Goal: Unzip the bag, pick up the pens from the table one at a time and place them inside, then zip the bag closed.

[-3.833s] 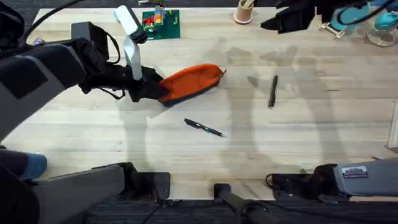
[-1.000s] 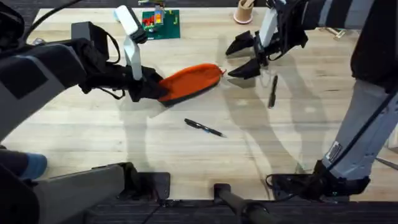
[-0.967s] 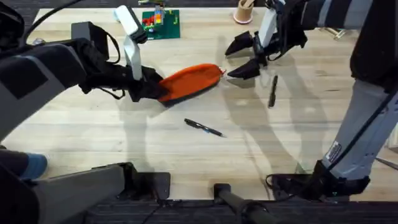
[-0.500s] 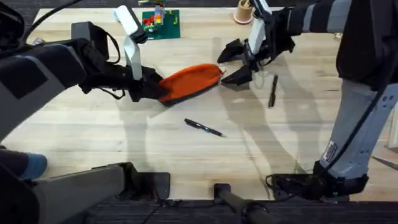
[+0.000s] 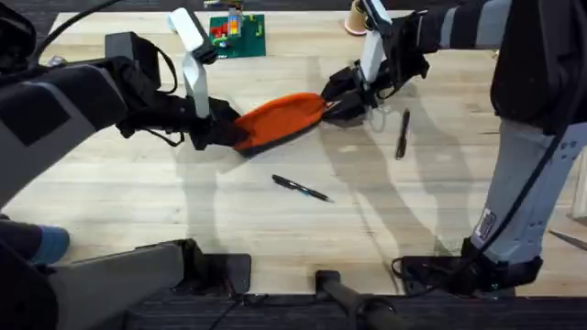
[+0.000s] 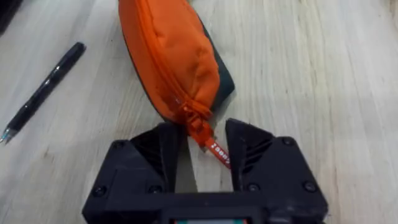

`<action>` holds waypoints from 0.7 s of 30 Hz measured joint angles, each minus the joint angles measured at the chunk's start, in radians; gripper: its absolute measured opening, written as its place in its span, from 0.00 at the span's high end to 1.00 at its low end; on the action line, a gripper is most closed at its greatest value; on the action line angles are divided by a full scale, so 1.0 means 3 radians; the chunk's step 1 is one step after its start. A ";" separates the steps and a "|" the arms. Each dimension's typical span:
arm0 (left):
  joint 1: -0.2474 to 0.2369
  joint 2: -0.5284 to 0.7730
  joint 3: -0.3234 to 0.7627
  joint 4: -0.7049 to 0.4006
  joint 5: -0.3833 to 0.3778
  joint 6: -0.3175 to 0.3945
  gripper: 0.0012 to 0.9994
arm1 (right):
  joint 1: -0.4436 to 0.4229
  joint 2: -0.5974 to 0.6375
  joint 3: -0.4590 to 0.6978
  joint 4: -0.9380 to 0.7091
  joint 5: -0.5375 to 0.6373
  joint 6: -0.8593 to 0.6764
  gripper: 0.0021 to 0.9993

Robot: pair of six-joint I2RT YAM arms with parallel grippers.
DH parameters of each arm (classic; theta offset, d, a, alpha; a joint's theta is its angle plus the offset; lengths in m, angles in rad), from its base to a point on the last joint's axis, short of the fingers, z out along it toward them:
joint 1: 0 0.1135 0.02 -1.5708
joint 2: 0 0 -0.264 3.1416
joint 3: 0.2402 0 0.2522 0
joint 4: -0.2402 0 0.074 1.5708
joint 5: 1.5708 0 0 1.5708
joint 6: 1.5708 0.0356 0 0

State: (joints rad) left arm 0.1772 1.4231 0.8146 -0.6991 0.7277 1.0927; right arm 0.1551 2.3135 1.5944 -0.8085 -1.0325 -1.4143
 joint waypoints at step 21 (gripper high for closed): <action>0.0000 0.0000 0.0000 0.0000 -0.0008 0.0001 0.96 | -0.0113 0.0000 0.0000 -0.0262 0.0024 0.0000 0.97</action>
State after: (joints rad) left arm 0.1772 1.4231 0.8146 -0.6991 0.7254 1.0929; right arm 0.1211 2.3135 1.5944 -0.8871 -1.0252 -1.4143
